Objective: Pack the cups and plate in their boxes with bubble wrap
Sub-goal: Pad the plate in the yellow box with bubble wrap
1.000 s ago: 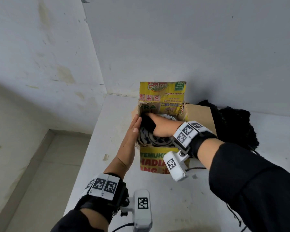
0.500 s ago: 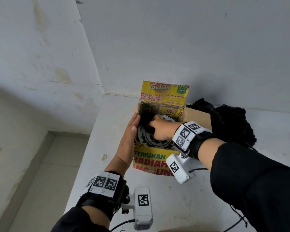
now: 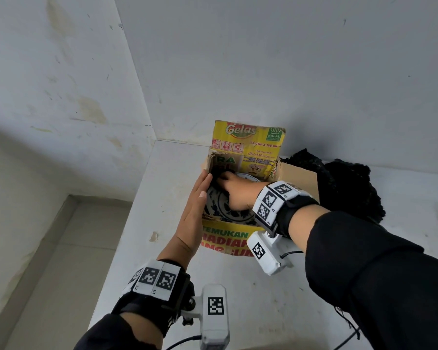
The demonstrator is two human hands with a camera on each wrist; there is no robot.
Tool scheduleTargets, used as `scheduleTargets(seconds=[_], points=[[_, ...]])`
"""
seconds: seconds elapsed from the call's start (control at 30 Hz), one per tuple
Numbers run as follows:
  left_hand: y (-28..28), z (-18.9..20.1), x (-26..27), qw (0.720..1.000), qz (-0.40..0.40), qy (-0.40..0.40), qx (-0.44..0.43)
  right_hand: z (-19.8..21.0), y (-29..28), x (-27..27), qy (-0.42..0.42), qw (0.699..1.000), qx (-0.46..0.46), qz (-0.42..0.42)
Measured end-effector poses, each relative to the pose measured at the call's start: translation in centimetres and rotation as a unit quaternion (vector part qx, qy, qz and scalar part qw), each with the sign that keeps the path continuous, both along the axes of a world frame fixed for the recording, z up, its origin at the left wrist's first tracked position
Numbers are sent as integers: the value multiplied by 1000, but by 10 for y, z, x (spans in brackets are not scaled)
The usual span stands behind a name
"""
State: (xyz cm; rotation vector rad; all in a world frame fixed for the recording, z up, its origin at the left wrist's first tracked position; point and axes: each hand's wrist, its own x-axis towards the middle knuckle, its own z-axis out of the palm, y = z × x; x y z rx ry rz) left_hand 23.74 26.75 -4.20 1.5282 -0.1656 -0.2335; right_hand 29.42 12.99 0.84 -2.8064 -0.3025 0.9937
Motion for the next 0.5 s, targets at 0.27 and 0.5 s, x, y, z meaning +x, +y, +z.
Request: scheduleTargets(seconds=[0.27, 0.5], points=[[1, 0, -2, 1000, -2, -11, 12, 7, 2, 6, 39, 999, -17, 22], [2, -2, -2, 1000, -5, -25, 16, 29, -14, 1, -11, 992, -50, 117]])
